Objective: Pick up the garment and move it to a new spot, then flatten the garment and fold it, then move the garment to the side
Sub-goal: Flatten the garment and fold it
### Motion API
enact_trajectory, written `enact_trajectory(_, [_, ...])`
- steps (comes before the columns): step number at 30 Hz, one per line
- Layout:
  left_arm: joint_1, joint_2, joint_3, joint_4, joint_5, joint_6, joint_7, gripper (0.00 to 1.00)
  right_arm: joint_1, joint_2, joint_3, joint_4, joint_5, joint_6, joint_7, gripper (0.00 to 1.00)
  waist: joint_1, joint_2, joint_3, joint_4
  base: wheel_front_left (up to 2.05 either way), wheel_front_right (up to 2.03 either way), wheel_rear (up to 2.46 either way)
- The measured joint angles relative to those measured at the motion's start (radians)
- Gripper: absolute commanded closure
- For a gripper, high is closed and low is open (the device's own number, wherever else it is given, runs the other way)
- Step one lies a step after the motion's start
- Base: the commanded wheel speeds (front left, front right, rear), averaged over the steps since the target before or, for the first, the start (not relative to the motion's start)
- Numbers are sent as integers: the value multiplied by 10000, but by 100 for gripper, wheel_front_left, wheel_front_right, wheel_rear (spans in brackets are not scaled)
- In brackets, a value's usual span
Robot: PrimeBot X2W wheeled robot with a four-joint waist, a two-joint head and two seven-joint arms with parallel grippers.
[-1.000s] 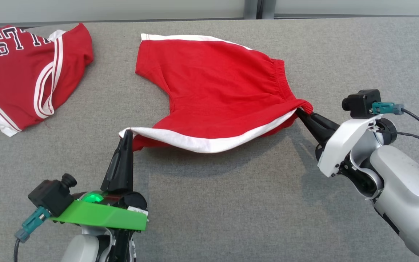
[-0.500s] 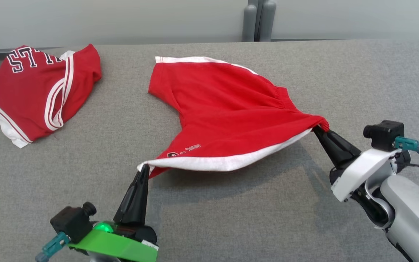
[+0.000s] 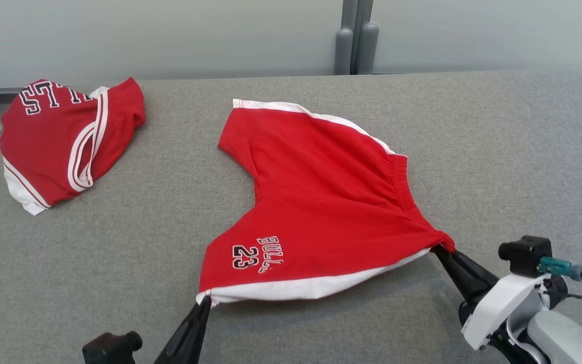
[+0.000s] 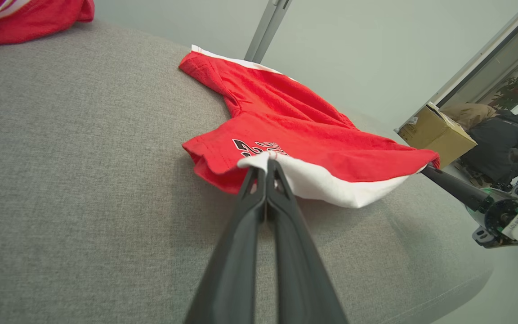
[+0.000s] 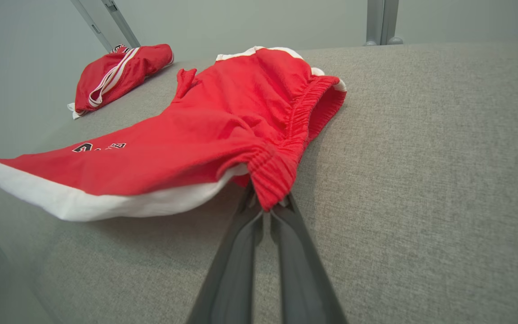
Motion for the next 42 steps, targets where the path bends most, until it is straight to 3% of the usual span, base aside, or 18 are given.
enact_trajectory(4, [208,201,-219,449,-6,0,353,100,285,65,155,140,-13,-58,-2,100,0,0,7,-27,0,0,0])
enact_trajectory(19, [-573,94,-407,2132,-13,-77,886,100,236,769,474,1455,-349,-65,-12,100,0,0,106,-26,0,0,0])
enact_trajectory(20, [-638,73,-401,2247,-13,-77,920,100,180,779,504,1536,-447,-81,-12,96,0,0,112,-27,0,0,0])
enact_trajectory(21, [-686,54,-405,2355,-13,-77,955,100,127,807,512,1615,-476,-134,-13,79,0,0,118,-28,0,0,0])
enact_trajectory(22, [-722,31,-408,2441,-13,-77,959,100,100,859,512,1682,-495,-140,-13,71,0,0,125,-30,0,0,0])
enact_trajectory(26, [-820,-113,-449,2767,-13,-77,1016,100,96,1030,552,1923,-558,-142,-44,58,0,0,157,-47,0,0,0])
enact_trajectory(27, [-821,-130,-458,2851,-13,-77,1016,94,92,1039,550,1975,-560,-142,-46,52,0,0,166,-53,0,0,0])
enact_trajectory(28, [-825,-132,-483,2974,-13,-77,1047,58,90,1051,541,2052,-570,-155,-54,0,0,0,185,-64,0,0,0])
enact_trajectory(29, [-827,-134,-487,2982,-13,-77,1045,23,89,1057,522,2069,-610,-190,-58,0,0,0,193,-70,0,0,0])
enact_trajectory(30, [-835,-134,-483,2984,-13,-77,1045,0,84,1058,491,2080,-621,-213,-58,0,0,0,201,-76,0,0,0])
enact_trajectory(42, [-953,-4,-247,2846,-2,-71,798,0,71,690,-282,1523,-1204,-508,-102,0,0,0,239,-161,0,0,0])
